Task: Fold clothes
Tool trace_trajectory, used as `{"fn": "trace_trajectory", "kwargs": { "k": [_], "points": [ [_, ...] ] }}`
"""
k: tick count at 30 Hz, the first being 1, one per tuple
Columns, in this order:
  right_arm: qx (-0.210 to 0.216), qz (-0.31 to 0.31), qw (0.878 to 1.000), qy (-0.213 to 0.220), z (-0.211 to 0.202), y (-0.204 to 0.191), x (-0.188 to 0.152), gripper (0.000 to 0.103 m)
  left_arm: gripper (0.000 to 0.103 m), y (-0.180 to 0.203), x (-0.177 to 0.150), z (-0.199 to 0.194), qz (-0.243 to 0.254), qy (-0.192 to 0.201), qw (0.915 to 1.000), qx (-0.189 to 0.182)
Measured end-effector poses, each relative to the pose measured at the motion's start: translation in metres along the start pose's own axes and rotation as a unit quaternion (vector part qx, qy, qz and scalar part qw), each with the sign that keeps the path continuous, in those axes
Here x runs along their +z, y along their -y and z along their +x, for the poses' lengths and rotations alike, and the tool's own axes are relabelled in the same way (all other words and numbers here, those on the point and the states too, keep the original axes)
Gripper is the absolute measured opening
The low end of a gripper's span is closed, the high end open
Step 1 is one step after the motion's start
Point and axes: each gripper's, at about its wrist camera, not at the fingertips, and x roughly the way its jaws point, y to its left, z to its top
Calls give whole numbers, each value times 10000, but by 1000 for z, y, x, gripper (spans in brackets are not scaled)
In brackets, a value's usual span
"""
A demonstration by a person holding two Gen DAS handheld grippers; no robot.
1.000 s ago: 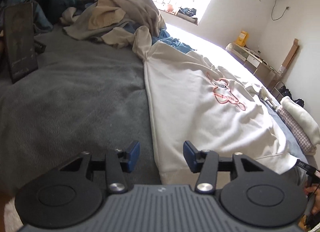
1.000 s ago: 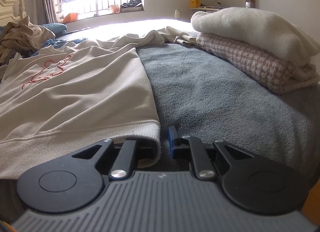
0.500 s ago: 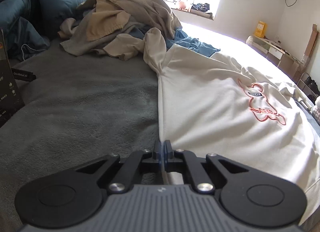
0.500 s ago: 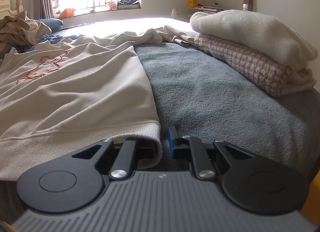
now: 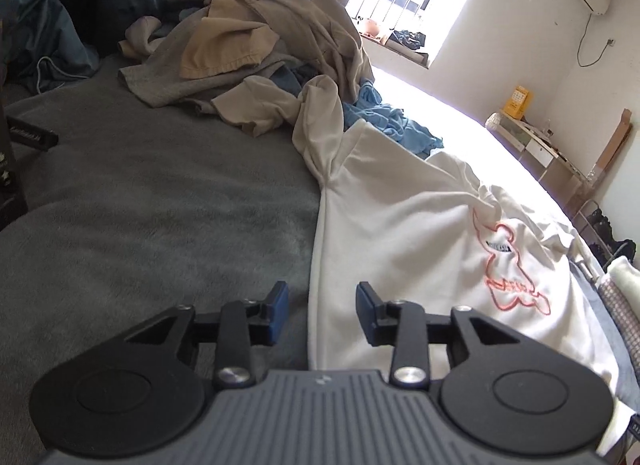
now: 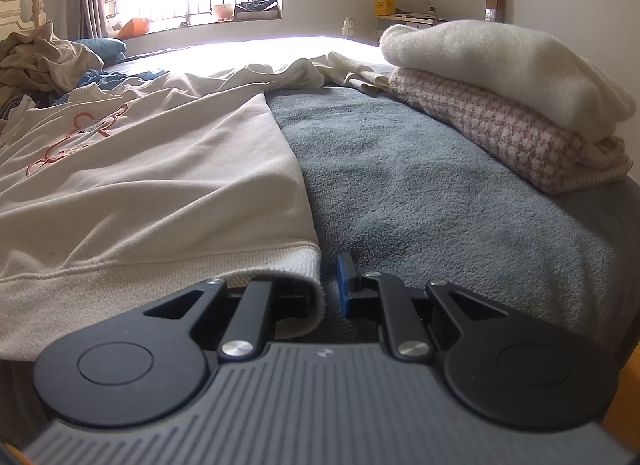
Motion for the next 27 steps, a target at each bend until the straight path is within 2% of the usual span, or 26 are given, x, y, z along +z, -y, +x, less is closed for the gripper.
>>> {"fn": "trace_trajectory", "kwargs": {
  "k": [5,9,10,11,14,15,18,20,24,27],
  "points": [
    [-47,-7,10000,-6,0,-2,0,10,45,8,45,77,27,-521,9985,-147],
    [-99,-55,9999,-40,1,-4,1,11,41,7,70,122,-72,-647,9979,-33],
    [-112,-67,9999,-49,1,-5,1,11,31,3,72,127,-154,-629,9979,35],
    [-125,-79,9999,-57,2,-5,2,11,8,-1,74,129,-284,-607,9977,49],
    [-146,-95,9998,-63,1,-6,2,11,5,-14,78,135,-674,-540,9962,93],
    [-150,-95,9998,-61,2,-6,2,11,5,-19,80,136,-804,-518,9954,108],
    [-168,-119,9998,-68,2,-7,2,11,5,-29,82,127,-901,-117,9956,217],
    [-170,-124,9998,-65,3,-7,1,11,5,-40,75,136,-985,-242,9945,253],
    [-152,-101,9998,-49,3,-6,1,11,6,-47,73,137,-960,-173,9952,83],
    [-112,-68,9999,-42,3,-4,0,11,18,-49,75,123,-1044,-210,9943,86]
  ]
}}
